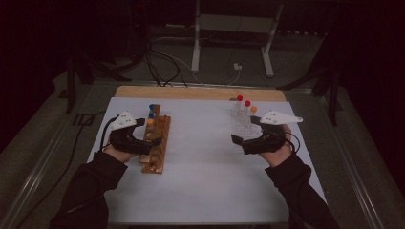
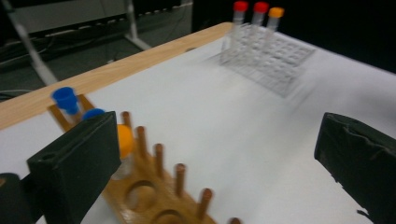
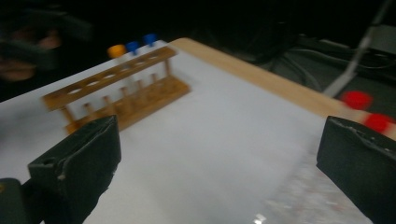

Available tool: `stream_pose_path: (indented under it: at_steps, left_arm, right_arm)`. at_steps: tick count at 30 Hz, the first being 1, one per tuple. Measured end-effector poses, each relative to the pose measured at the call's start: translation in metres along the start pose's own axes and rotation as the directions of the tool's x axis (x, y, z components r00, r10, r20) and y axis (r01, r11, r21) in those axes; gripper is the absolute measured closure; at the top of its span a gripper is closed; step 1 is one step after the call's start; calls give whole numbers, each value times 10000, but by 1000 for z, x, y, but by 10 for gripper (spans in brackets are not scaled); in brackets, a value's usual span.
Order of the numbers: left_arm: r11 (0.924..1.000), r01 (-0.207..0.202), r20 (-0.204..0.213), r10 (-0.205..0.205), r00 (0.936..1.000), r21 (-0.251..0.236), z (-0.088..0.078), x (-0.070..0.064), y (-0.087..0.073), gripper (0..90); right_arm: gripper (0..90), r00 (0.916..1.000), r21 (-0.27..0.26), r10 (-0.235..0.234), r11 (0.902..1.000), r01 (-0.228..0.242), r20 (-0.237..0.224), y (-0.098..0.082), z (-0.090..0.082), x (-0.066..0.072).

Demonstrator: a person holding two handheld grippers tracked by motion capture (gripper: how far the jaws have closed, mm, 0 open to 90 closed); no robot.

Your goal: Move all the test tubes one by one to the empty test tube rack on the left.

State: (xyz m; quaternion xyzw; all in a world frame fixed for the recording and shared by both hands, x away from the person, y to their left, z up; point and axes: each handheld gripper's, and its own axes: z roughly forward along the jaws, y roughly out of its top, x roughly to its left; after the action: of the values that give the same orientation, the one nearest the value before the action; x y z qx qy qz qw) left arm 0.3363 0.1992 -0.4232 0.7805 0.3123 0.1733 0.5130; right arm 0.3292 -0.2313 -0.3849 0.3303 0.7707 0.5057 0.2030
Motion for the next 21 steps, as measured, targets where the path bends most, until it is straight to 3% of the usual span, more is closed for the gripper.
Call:
stream_pose_path:
  at_steps: [4, 10, 14, 19, 21]
  left_arm:
    - [9999, -79, 318, 82, 9995, -105, -3, -8, -4, 10]
    - [9997, -199, 288, 202, 9994, -103, -7, -17, -9, 10]
    - [9998, -183, 286, 183, 9994, -15, -10, -18, -12, 11]
    - [9998, -173, 206, 170, 9996, 100, -12, -18, -16, 11]
    - [9998, -158, 232, 156, 9996, 97, -12, -18, -16, 10]
  right_arm:
    - [0, 9966, -57, 293, 9996, -290, 768, -2, -6, -24]
    - [71, 9869, 197, 558, 9980, -594, 1512, -18, -4, -53]
    - [187, 9781, 410, 907, 9941, -1001, 1874, -34, 5, -68]
    - [430, 9624, 744, 1375, 9845, -1588, 2343, -48, 20, -85]
    - [469, 9584, 976, 1384, 9811, -1671, 2494, -50, 28, -91]
